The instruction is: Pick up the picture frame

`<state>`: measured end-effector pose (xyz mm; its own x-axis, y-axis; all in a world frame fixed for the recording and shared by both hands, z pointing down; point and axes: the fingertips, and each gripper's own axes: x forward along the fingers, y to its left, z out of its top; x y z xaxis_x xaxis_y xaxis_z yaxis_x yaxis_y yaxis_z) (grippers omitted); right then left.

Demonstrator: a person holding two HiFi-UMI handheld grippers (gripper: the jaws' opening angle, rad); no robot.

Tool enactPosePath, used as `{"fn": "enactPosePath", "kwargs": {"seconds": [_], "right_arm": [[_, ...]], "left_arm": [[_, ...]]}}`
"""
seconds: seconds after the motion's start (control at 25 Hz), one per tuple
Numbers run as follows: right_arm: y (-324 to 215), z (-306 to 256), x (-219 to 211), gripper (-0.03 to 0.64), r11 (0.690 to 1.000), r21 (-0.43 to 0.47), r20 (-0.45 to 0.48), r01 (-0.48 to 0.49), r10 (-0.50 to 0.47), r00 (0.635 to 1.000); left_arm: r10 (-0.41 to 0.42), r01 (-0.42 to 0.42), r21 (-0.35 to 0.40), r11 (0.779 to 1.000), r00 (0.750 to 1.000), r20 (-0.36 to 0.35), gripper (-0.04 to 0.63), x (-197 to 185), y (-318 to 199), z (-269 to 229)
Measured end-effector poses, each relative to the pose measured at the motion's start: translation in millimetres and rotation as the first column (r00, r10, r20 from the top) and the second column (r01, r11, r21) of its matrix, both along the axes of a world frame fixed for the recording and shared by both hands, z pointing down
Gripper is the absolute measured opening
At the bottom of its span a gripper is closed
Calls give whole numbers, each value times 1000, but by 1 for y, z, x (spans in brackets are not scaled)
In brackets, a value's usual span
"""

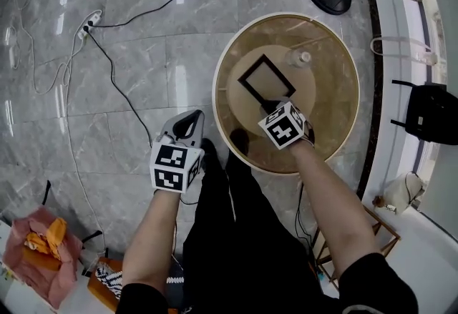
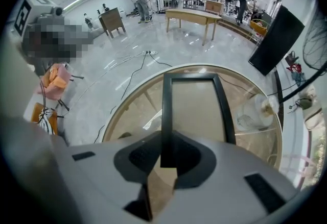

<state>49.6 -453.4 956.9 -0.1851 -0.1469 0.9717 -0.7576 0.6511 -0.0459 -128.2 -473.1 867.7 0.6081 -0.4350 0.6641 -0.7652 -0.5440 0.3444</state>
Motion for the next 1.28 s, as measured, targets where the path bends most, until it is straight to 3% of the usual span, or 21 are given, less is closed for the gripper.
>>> {"fn": "enactPosePath", "kwargs": {"seconds": [0.36,0.68,1.04,1.28], "right_arm": [[7,-107,-13,63,999,52,67,8,-12,998],[30,-195,-17,64,993,109,96,49,-59,994],[47,-279,-27,63,978,193,94,73,-92,991],[53,-327,-25,63,959,266,94,99,-127,987]], "left_arm": [[-23,25,13,1000,996,-84,2,5,-11,-105],[-5,11,61,998,995,-101,2,6,-5,-193],[36,-24,91,996,990,-134,3,-5,4,-253],[79,-57,158,986,987,-138,3,3,-2,-297]]}}
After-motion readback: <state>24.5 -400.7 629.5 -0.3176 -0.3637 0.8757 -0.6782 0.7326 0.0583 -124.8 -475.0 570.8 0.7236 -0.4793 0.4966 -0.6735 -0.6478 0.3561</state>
